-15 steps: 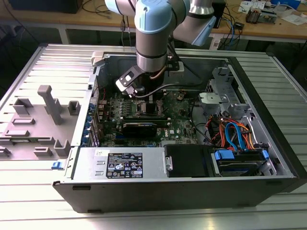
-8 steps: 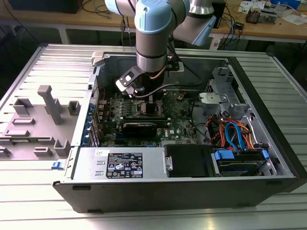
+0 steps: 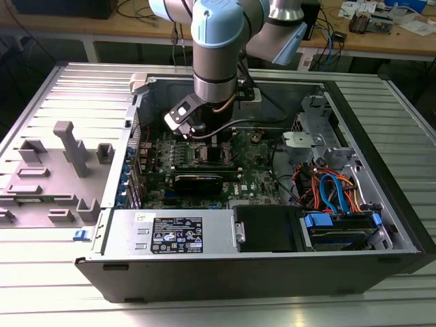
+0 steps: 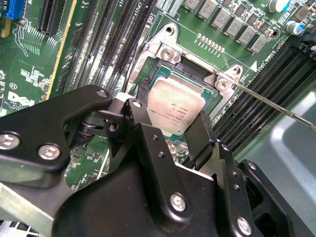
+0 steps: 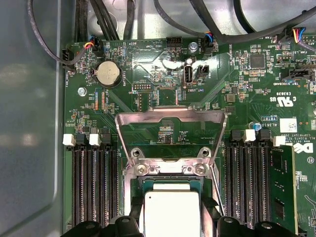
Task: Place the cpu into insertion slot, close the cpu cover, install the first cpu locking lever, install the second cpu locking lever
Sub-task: 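Place the cpu into insertion slot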
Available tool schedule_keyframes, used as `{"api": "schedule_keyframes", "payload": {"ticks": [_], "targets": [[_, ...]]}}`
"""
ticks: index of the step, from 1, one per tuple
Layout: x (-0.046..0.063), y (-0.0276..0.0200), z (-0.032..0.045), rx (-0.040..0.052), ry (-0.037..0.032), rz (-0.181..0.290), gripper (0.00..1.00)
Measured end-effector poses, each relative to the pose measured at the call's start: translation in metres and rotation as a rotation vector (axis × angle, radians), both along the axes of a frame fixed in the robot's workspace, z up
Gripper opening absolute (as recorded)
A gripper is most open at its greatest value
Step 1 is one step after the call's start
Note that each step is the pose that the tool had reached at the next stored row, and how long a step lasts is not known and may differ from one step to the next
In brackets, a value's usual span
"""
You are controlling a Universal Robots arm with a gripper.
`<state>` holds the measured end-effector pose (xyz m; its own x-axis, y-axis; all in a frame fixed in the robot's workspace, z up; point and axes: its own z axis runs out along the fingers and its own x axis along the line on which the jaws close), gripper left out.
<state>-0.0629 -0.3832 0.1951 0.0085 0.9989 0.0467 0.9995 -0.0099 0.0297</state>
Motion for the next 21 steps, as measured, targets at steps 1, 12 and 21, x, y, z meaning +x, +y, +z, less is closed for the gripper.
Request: {"api": "schedule_keyframes", "payload": {"ticks": [1, 12, 21], "targets": [[0.0000, 0.0000, 0.0000, 0.0000, 0.0001, 0.000, 0.54], [0.0004, 0.0001, 0.0009, 0.0006, 0.0011, -0.001, 0.60], [0.0007, 0.0000, 0.0065, 0.0002, 0.0054, -0.001, 0.60]]}}
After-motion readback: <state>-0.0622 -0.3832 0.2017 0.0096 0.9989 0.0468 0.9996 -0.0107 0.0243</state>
